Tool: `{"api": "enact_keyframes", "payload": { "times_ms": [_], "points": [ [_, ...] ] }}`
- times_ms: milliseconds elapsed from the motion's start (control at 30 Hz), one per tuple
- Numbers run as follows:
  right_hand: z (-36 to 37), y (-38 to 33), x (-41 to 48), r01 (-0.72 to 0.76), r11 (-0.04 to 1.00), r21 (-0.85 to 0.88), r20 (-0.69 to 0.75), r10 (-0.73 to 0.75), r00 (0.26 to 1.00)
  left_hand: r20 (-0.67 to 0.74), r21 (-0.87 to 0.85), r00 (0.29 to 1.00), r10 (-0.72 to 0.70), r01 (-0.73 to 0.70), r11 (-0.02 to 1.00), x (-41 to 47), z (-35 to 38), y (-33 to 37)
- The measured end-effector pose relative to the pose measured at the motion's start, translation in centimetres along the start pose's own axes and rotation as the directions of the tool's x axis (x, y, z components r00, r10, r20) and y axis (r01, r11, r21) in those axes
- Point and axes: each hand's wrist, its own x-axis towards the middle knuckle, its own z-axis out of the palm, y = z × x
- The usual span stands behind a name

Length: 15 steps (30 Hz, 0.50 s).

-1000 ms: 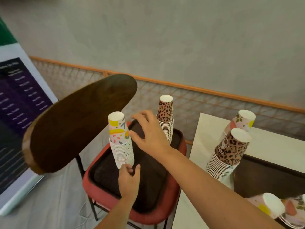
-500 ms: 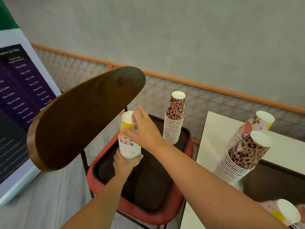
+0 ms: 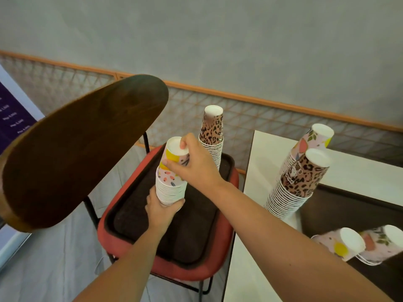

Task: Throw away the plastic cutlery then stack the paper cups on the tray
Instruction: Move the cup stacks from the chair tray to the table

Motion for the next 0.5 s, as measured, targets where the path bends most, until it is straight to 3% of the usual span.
{"api": "enact_keyframes", "payload": {
  "times_ms": [233, 500],
  "points": [
    [-5.4, -0.4, -2.0, -0.014, 0.999, -0.031, -0.072, 0.012, 0.997, 0.138, -0.071, 0.989, 0.051, -0.041, 0.997, -2.5, 4.2, 1.6],
    [-13.2, 1.6, -8.1, -0.173, 0.968, -0.18, -0.033, 0.17, 0.985, 0.347, -0.117, 0.929, 0.126, -0.09, 0.989, -10.3, 10.7, 2.5]
  ]
}}
